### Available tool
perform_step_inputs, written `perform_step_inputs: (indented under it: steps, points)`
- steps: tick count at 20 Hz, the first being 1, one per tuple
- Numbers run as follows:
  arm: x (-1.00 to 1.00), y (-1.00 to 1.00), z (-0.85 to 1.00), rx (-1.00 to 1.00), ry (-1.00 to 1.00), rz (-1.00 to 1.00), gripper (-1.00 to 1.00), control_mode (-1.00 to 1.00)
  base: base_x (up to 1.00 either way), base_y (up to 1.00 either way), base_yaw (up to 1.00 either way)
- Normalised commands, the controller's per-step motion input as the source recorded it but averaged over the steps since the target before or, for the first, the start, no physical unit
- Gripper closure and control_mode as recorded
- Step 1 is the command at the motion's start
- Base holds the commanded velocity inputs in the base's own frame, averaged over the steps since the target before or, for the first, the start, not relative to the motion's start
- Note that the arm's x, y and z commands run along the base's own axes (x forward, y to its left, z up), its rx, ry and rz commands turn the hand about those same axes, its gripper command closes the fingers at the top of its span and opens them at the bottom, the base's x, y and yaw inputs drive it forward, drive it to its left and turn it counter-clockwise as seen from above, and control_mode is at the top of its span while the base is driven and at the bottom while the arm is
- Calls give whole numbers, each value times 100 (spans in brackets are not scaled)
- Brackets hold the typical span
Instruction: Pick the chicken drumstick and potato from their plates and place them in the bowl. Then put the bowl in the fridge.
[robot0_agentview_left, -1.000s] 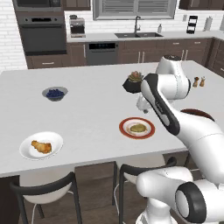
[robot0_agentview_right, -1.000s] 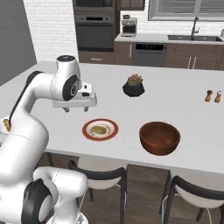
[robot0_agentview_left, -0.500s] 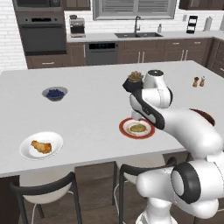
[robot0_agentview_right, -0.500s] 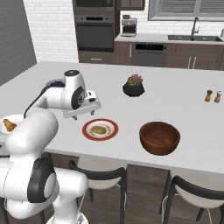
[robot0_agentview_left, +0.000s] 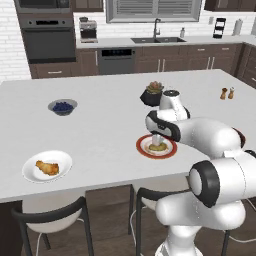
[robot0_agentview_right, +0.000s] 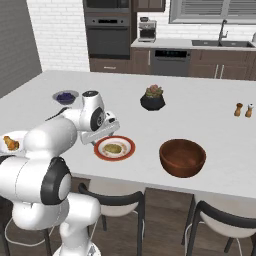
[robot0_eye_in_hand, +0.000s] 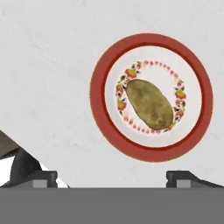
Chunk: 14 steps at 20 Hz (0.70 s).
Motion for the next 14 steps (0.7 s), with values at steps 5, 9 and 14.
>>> perform_step_inputs:
  steps: [5,9,14]
  points:
    - [3,-10,-38,-8,0,9,-100,-100,0,0,0]
    - [39,0,-23,0,1,3,-100,-100,0,0,0]
    - [32,-6,-18,0,0,2,-100,-100,0,0,0]
